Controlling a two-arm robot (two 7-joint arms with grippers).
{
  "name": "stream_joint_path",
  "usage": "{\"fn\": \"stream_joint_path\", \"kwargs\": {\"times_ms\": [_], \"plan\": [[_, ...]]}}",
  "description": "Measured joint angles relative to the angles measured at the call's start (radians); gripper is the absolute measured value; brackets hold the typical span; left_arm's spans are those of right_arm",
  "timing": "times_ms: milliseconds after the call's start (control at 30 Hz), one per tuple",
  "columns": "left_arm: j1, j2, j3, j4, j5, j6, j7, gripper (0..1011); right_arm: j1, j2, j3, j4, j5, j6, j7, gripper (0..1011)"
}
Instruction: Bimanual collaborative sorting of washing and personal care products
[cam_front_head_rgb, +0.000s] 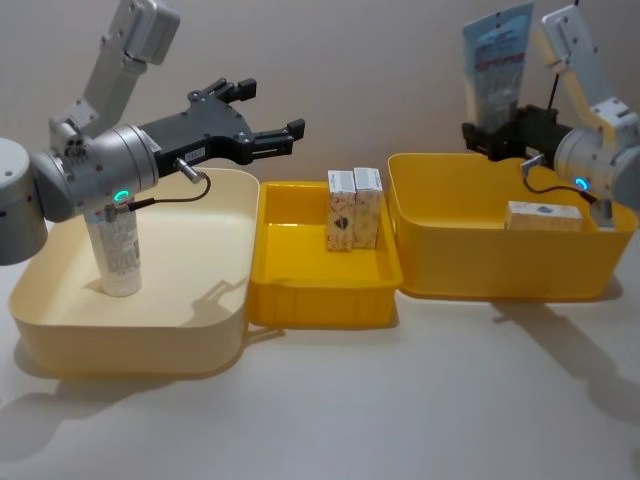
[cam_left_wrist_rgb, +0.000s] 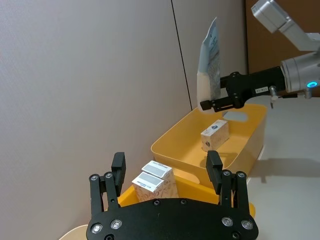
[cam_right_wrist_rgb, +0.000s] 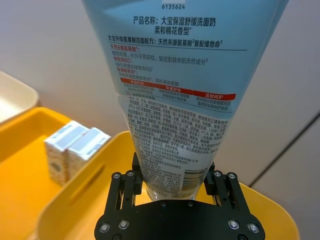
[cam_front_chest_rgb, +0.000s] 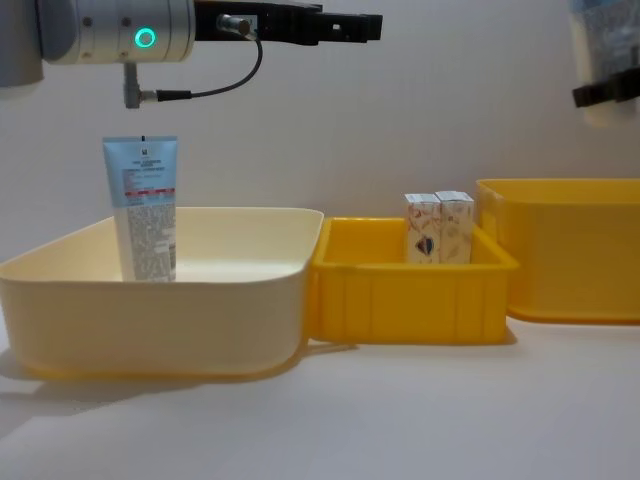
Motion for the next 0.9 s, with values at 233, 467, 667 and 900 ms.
{"fn": "stream_joint_path", "kwargs": {"times_ms": [233, 467, 667, 900], "plan": [[0.000, 0.000, 0.000, 0.000, 0.000, 0.000, 0.000, 1002, 0.055, -0.019, 0.009, 0.098, -0.023, 0.023, -0.057, 666], [0.000, 0.000, 0.000, 0.000, 0.000, 0.000, 0.000, 1002, 0.163, -0.057, 0.012, 0.303, -0.058, 0.020, -0.123, 783], [0.000, 0.000, 0.000, 0.000, 0.000, 0.000, 0.000, 1002, 0.232, -0.081, 0.010, 0.434, -0.077, 0.004, -0.154, 941], [0.000, 0.000, 0.000, 0.000, 0.000, 0.000, 0.000, 1002, 0.279, -0.097, 0.009, 0.522, -0.090, -0.008, -0.175, 1001]]}}
